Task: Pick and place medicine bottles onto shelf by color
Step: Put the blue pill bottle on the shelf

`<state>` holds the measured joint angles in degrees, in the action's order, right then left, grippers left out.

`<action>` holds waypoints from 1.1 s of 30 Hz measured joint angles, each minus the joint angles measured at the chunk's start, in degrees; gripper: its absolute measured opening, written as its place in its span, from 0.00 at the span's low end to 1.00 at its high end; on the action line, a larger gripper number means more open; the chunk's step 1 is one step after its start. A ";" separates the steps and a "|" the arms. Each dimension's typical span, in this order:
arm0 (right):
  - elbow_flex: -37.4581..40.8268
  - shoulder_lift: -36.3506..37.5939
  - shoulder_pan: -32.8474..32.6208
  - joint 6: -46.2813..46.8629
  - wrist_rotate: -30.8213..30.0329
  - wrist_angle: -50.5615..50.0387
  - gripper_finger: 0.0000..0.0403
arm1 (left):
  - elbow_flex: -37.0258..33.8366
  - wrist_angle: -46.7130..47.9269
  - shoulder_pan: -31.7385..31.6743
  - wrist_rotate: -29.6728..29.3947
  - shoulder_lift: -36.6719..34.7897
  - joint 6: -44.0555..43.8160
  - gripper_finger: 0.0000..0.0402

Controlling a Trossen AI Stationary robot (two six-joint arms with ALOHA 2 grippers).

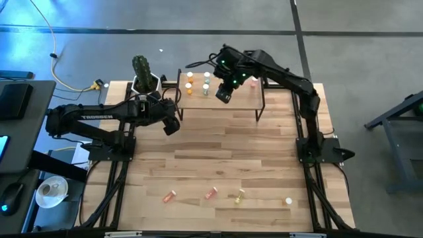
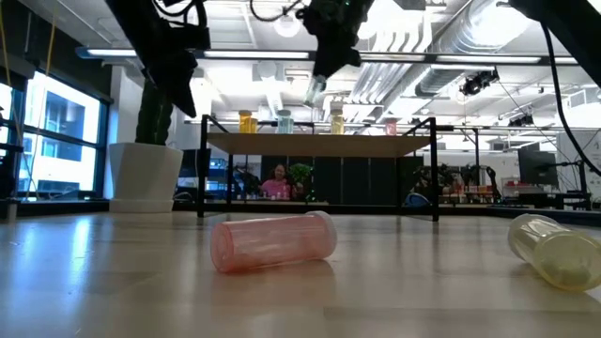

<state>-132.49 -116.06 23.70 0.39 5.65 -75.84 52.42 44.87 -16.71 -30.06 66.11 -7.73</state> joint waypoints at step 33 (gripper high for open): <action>-2.54 -0.25 -2.76 -12.44 11.92 -2.40 0.24 | 0.02 -45.18 -4.37 25.51 12.10 14.54 0.43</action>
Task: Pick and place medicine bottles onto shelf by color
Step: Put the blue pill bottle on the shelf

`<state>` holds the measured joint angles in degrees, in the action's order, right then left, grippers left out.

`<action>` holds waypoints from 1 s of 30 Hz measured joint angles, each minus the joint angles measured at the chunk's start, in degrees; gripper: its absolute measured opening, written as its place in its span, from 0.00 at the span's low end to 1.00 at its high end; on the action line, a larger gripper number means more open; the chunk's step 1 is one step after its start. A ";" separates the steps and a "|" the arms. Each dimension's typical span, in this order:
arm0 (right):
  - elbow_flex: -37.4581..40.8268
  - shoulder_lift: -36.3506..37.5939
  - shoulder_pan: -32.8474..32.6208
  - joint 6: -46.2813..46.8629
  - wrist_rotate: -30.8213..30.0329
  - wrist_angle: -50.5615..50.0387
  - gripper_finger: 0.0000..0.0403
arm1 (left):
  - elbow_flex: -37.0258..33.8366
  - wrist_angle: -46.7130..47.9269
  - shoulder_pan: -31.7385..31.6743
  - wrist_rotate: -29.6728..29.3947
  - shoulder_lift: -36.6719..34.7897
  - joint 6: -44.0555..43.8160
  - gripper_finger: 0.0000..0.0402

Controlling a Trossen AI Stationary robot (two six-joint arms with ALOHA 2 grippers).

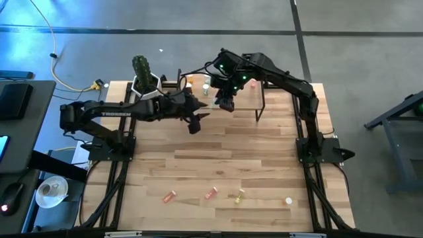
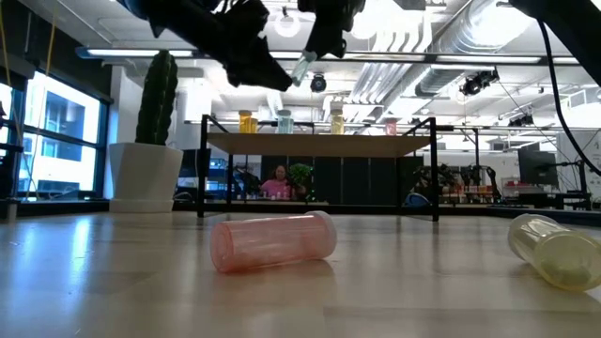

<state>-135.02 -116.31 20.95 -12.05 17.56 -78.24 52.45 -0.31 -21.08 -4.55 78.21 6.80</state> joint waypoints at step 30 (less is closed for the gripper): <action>0.04 0.00 -0.08 0.60 2.50 3.10 0.24 | 0.00 -6.42 -1.94 2.38 0.01 0.48 0.43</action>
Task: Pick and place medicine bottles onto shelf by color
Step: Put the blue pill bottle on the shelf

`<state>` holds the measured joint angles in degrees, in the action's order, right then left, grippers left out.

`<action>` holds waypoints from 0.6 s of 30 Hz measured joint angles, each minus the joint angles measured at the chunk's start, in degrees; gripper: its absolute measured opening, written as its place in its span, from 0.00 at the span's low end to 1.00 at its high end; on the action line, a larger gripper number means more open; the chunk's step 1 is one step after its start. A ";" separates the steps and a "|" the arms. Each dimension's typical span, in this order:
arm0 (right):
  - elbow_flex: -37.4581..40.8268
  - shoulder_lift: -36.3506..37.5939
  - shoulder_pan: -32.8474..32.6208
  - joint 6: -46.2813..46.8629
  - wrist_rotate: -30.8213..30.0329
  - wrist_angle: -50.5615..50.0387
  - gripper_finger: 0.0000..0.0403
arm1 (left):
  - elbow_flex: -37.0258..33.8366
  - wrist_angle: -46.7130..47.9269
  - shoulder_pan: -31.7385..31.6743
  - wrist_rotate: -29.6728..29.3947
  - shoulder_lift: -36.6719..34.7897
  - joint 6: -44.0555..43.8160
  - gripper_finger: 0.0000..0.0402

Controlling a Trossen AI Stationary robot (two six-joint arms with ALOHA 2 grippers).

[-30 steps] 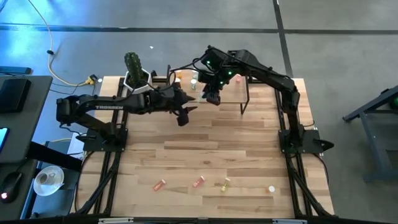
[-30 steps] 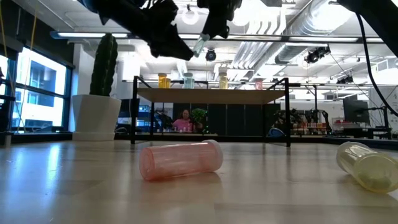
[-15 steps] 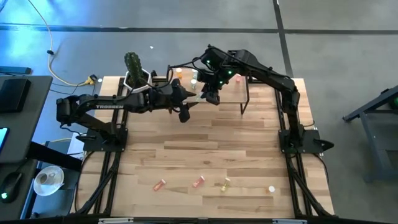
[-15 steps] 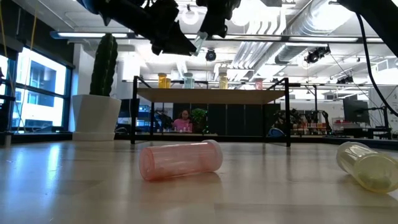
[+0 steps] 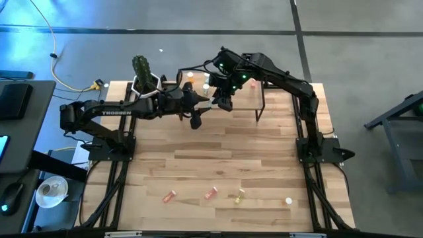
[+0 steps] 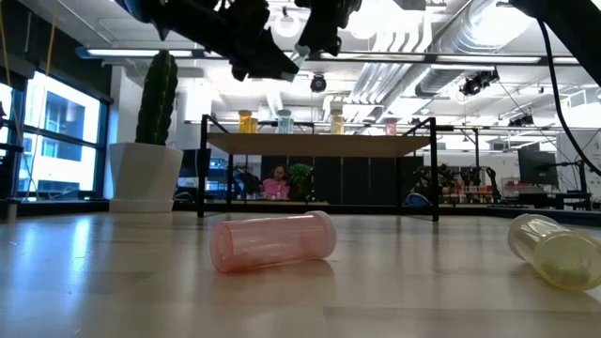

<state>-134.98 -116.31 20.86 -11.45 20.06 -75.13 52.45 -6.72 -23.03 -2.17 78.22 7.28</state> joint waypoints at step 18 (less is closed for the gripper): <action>0.00 0.00 0.02 0.44 -0.18 -0.04 0.25 | 0.00 0.00 0.04 0.13 0.00 0.88 0.27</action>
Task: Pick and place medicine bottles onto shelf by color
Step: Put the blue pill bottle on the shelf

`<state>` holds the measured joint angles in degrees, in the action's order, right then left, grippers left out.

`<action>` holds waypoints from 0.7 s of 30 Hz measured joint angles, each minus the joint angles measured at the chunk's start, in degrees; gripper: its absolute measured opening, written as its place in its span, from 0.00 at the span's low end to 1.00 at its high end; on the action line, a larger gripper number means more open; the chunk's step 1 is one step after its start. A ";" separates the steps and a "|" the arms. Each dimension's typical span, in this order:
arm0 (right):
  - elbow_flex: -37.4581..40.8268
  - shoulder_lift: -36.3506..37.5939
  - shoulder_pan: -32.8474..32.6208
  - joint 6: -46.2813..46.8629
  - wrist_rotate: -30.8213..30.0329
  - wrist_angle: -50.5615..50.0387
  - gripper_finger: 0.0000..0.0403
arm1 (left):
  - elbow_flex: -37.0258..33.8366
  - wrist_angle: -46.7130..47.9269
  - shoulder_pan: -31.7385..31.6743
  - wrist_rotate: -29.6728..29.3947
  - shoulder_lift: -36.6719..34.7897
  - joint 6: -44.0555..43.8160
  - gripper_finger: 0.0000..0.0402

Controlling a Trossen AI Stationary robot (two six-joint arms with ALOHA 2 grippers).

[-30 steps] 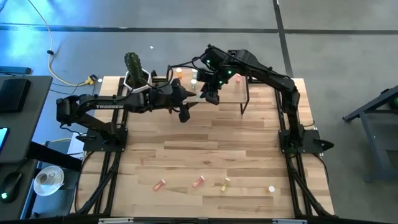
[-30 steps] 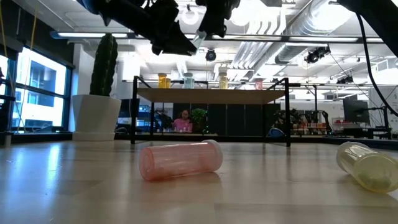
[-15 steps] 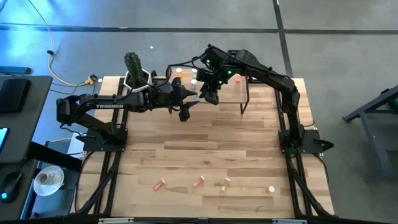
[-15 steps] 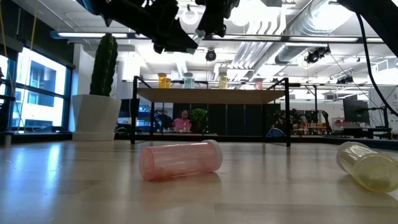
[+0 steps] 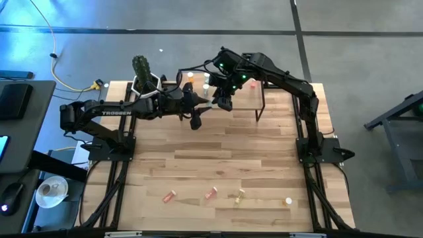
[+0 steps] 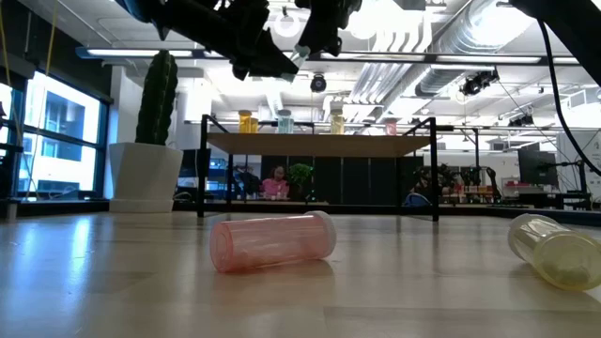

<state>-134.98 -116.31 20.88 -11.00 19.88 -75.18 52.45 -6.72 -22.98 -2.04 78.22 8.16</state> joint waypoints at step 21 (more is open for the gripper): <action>0.00 0.04 0.20 -2.66 -2.42 -0.74 0.25 | 0.00 0.00 0.00 -0.10 0.00 0.00 0.23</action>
<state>-134.98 -116.27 21.08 -13.67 17.46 -75.92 52.45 -6.72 -22.98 -2.14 78.22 8.16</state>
